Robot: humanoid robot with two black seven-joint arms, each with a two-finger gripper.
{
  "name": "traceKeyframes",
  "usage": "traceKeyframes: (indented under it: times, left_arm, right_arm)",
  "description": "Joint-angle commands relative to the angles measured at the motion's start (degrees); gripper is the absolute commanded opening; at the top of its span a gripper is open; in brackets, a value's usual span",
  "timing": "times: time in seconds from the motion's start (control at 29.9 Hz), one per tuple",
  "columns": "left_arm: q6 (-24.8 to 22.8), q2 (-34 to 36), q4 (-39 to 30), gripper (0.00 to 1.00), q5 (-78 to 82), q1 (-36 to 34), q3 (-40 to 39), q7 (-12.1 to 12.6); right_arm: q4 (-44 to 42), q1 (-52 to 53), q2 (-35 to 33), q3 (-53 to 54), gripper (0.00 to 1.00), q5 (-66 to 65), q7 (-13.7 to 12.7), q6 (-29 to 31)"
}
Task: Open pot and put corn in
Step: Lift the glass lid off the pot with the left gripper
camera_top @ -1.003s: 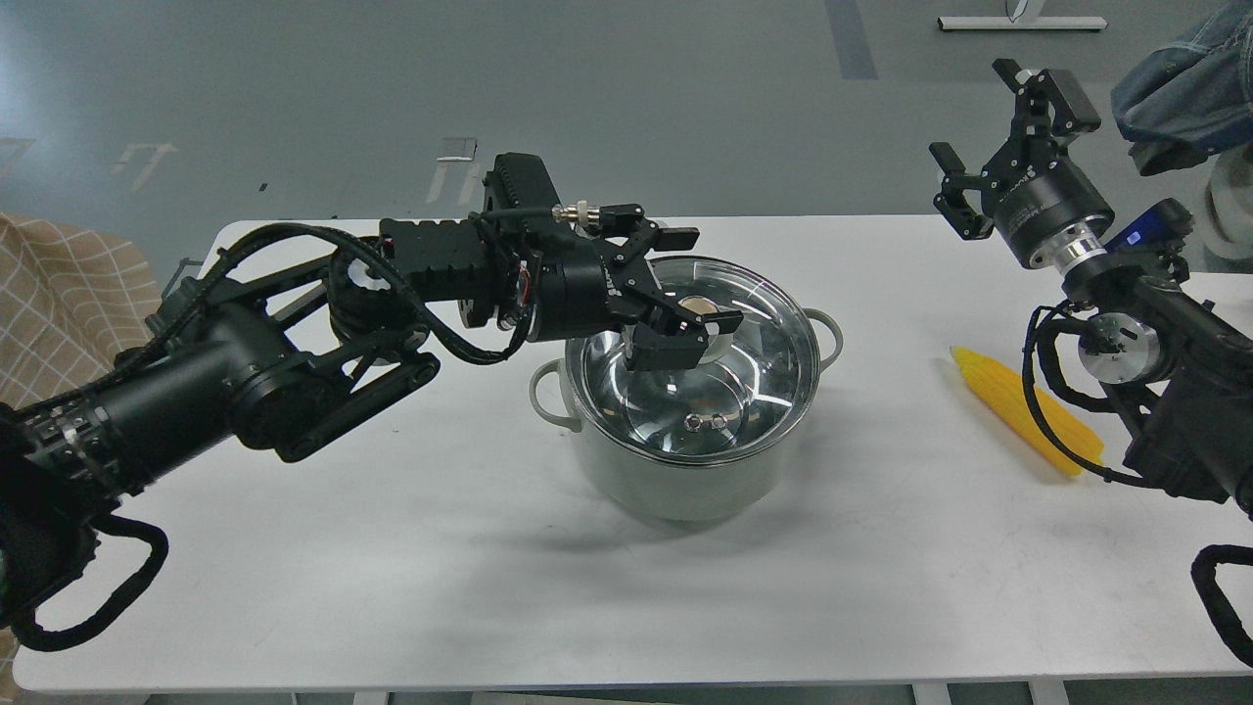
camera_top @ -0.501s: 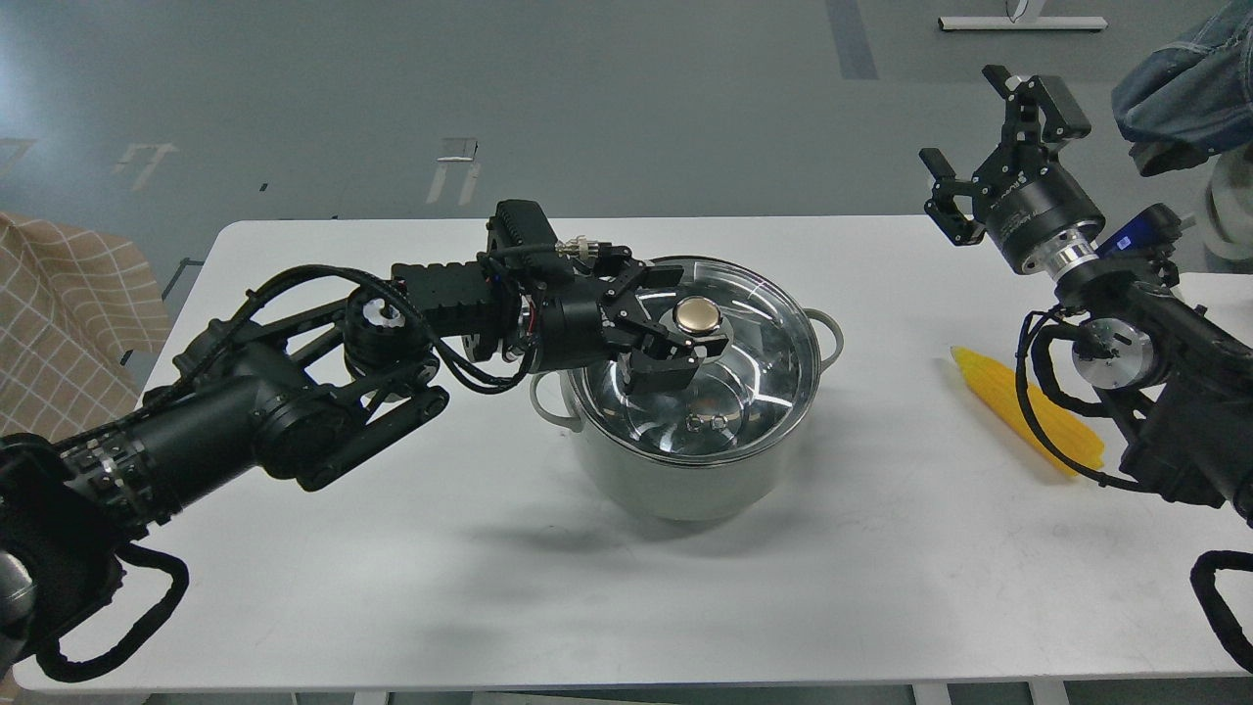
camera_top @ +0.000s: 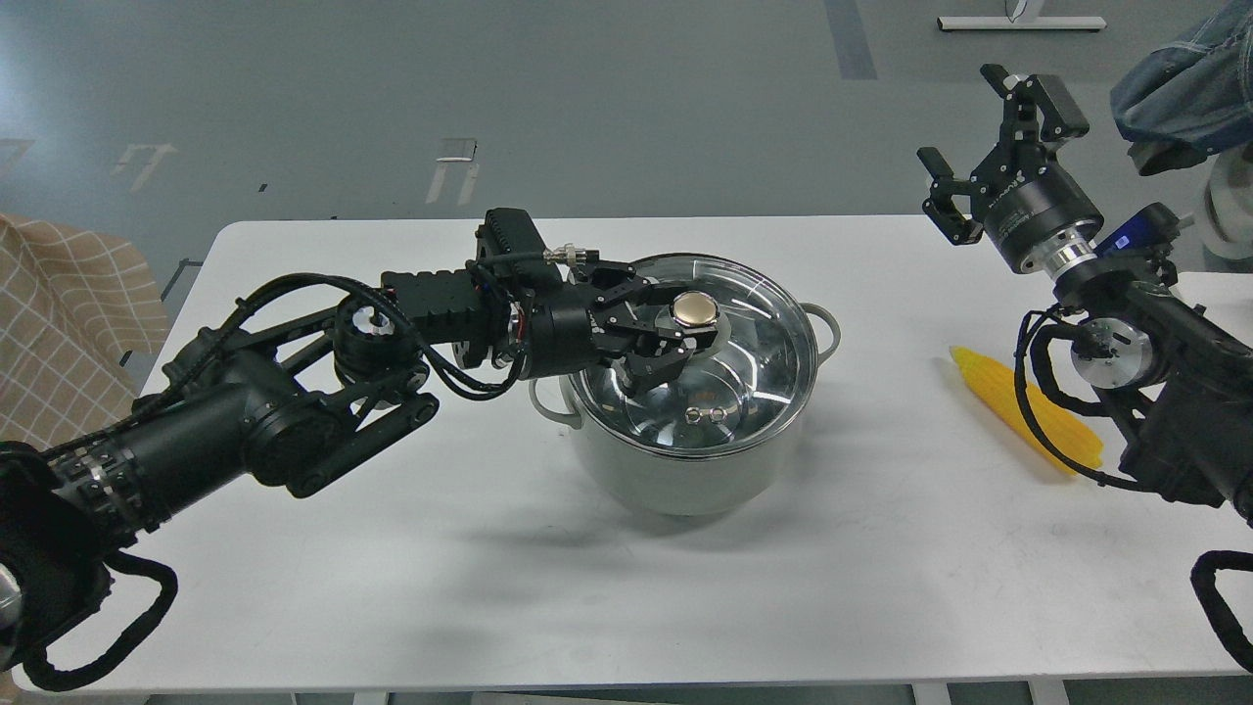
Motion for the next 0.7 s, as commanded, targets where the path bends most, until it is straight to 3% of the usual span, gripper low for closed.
traceKeyframes:
  times: [0.0,0.33,0.67]
  left_arm:
    - [-0.22,0.48,-1.68,0.00,0.00,-0.25,-0.57,-0.12]
    - [-3.29,8.38,-9.33,0.00,-1.51,-4.90,-0.92,-0.12]
    - [-1.02,33.15,-15.58,0.00,-11.87,-3.16,-1.54,-2.37]
  right_arm:
    - [-0.01,-0.27,0.02,0.00,1.00,0.00,0.00,0.00]
    - [0.16,-0.36,-0.07,0.00,1.00,0.00,0.00,0.00]
    - [1.48,-0.27,-0.60,0.00,1.00,0.00,0.00,0.00]
